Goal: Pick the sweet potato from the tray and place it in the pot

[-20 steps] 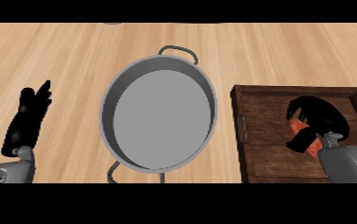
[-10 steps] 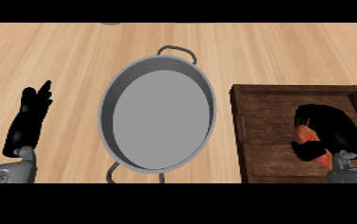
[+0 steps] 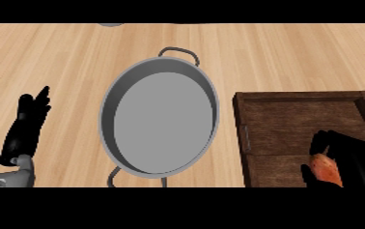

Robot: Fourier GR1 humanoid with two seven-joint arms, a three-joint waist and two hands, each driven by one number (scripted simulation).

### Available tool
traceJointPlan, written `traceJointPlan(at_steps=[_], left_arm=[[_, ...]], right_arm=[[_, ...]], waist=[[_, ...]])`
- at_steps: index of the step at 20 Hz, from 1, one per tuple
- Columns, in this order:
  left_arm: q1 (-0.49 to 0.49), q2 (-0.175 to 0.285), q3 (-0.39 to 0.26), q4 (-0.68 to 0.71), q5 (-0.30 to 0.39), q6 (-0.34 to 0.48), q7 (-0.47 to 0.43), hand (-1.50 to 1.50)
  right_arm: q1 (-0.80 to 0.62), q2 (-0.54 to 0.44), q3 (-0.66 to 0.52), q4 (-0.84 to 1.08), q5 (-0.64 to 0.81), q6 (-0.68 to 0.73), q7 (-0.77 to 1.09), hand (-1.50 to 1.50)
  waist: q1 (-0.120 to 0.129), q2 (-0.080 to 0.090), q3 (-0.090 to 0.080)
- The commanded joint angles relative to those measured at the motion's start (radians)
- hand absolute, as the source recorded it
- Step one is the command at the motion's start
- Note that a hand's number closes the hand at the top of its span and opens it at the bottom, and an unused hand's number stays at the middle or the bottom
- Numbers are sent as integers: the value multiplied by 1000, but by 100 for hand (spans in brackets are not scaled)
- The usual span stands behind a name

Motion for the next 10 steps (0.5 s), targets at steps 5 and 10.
traceJointPlan(at_steps=[5, 10], left_arm=[[-11, -26, -5, 38, -14, 25, -23, 0], [-7, 18, 6, -7, 10, -29, 5, 0]], right_arm=[[-3, 83, 26, -378, -81, -109, -44, 150], [-149, 106, 112, -490, 0, -32, 77, 150]], waist=[[-4, 0, 0], [14, -1, -2]])
